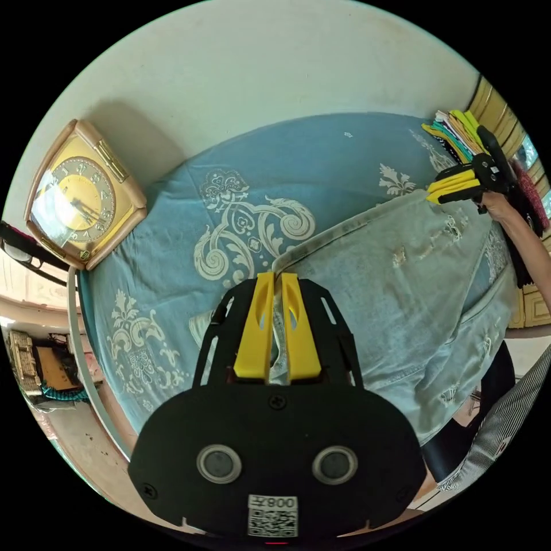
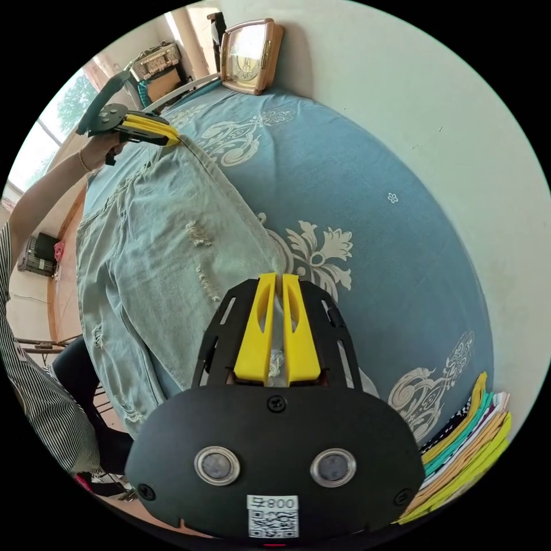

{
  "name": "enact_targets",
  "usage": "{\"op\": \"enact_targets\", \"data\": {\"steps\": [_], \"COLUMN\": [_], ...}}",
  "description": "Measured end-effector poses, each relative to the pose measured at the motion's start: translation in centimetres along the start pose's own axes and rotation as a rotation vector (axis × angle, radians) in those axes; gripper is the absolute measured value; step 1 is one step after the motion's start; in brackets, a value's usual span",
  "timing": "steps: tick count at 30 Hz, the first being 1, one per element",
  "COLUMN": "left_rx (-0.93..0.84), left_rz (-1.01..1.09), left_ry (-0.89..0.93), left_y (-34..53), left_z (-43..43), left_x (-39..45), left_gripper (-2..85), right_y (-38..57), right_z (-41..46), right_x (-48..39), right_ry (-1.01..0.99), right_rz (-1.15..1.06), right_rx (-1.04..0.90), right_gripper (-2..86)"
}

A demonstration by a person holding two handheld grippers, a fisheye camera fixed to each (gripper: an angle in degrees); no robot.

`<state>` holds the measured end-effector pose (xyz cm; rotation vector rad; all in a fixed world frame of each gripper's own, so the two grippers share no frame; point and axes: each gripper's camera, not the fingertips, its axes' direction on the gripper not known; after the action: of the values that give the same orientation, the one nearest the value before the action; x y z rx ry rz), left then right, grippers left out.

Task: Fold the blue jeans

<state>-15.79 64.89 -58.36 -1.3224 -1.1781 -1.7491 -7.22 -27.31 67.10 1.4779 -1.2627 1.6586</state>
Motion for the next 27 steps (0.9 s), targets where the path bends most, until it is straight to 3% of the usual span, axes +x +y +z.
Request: {"op": "enact_targets", "data": {"steps": [6, 14, 27], "left_rx": [0.109, 0.158, 0.023], "left_rz": [0.028, 0.001, -0.182], "left_ry": [-0.021, -0.016, 0.036], "left_y": [7.0, 22.4, 43.5], "left_z": [-10.2, -21.4, -23.9], "left_x": [1.0, 4.0, 3.3], "left_gripper": [2.4, 2.1, 2.1], "right_y": [4.2, 12.2, 16.3], "right_z": [-8.2, -16.8, -16.4], "right_x": [-5.5, -19.6, -38.0], "right_ry": [0.020, 0.056, -0.006], "right_rz": [-0.011, -0.065, -0.102], "right_rx": [0.118, 0.170, -0.040], "right_gripper": [2.1, 2.0, 2.1]}}
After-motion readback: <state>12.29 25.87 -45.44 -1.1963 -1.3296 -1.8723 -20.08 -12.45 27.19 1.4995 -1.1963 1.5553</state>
